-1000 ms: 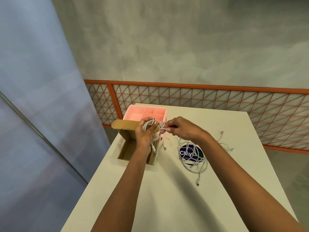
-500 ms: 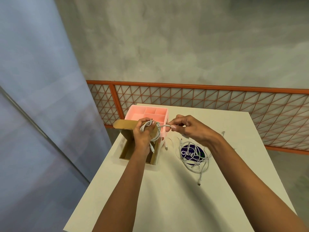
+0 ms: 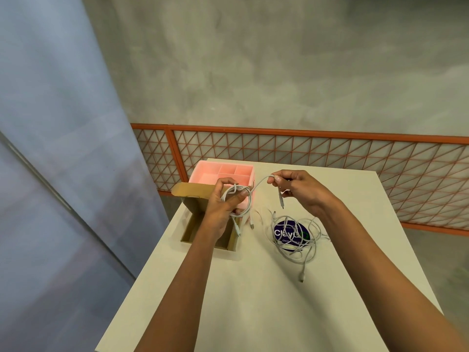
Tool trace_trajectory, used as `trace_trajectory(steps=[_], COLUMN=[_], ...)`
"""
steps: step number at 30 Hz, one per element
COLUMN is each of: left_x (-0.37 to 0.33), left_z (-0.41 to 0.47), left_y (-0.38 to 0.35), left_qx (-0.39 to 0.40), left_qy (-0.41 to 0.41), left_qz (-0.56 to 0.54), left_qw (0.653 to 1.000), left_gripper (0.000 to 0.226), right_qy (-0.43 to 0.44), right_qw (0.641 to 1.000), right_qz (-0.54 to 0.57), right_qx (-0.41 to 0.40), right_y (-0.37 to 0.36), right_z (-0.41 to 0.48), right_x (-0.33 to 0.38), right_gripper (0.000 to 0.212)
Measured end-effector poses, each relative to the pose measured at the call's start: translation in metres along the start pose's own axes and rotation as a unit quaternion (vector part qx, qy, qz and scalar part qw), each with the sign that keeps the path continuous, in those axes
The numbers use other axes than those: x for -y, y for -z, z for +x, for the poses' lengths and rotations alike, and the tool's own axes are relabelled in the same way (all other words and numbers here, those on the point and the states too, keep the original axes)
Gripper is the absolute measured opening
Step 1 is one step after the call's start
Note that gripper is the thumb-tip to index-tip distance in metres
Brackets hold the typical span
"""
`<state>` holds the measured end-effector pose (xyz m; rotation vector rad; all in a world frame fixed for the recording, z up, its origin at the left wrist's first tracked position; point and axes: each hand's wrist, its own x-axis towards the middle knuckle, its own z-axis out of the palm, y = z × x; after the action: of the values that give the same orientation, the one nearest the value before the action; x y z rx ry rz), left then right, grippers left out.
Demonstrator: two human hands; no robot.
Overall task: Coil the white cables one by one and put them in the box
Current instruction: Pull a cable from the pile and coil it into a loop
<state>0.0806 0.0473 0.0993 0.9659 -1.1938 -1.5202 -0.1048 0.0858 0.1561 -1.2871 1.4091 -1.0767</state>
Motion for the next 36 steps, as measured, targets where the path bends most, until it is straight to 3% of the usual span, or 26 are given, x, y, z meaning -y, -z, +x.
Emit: trace_trajectory(steps=[8, 12, 17, 22, 27, 36], left_x=[-0.009, -0.011, -0.010, -0.007, -0.002, -0.001], left_z=[-0.001, -0.004, -0.004, -0.001, 0.000, 0.001], left_y=[-0.004, -0.010, -0.014, -0.020, -0.020, -0.019], left_qx=[0.024, 0.079, 0.083, 0.047, 0.030, 0.028], left_qy=[0.010, 0.016, 0.004, -0.003, 0.004, 0.024], left_qz=[-0.032, -0.054, -0.061, -0.074, -0.076, -0.095], left_qw=[0.999, 0.995, 0.995, 0.996, 0.997, 0.995], left_gripper=[0.038, 0.056, 0.028, 0.022, 0.022, 0.019], right_qy=[-0.010, 0.011, 0.031, 0.003, -0.024, -0.072], right_qw=[0.998, 0.993, 0.979, 0.958, 0.956, 0.965], right_qz=[0.017, 0.075, 0.165, 0.252, 0.245, 0.238], right_qx=[-0.055, -0.089, -0.117, -0.136, -0.160, -0.089], right_y=[0.005, 0.000, -0.013, -0.031, -0.045, -0.047], right_z=[0.003, 0.007, 0.011, 0.011, 0.012, 0.005], right_x=[-0.015, -0.026, -0.038, -0.044, -0.046, -0.038], right_gripper=[0.021, 0.020, 0.021, 0.022, 0.021, 0.011])
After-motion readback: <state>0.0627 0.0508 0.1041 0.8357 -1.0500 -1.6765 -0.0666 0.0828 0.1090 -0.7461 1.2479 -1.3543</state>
